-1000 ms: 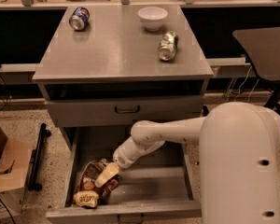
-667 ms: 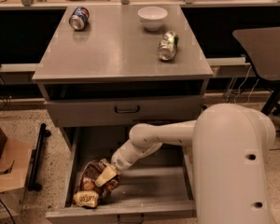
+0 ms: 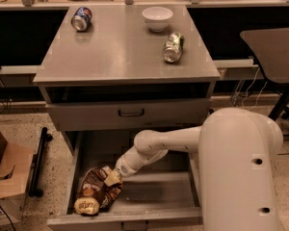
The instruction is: Pick brown chip bag from middle drawer and place on counter
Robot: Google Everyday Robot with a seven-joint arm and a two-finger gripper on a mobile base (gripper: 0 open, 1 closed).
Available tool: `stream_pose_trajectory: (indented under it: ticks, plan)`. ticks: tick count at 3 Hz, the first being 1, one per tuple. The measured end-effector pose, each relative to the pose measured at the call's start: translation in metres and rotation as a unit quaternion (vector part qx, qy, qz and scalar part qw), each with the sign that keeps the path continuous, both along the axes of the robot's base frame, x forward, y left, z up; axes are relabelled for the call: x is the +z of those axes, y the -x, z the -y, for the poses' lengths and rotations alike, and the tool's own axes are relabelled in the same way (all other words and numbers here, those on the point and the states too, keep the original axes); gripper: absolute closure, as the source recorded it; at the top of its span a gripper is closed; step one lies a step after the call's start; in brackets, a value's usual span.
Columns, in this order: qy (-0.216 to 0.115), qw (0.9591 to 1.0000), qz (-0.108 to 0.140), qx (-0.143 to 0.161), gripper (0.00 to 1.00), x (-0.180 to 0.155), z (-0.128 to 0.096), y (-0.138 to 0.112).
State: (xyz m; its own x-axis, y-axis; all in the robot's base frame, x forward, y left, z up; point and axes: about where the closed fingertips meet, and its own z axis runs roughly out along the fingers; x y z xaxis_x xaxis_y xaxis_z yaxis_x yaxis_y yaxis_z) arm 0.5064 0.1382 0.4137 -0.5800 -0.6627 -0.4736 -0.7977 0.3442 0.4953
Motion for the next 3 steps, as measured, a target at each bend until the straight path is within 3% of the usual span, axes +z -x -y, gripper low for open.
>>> stream_pose_trajectory:
  ticks: [1,2,3]
  plan:
    - [0.0,0.9993,0.035,-0.009,0.94,0.028,0.005,-0.007]
    - [-0.006,0.9967,0.078,-0.019,1.0,0.067,0.012,-0.01]
    - [-0.022,0.9908,0.13,-0.032,1.0,0.113,0.023,-0.008]
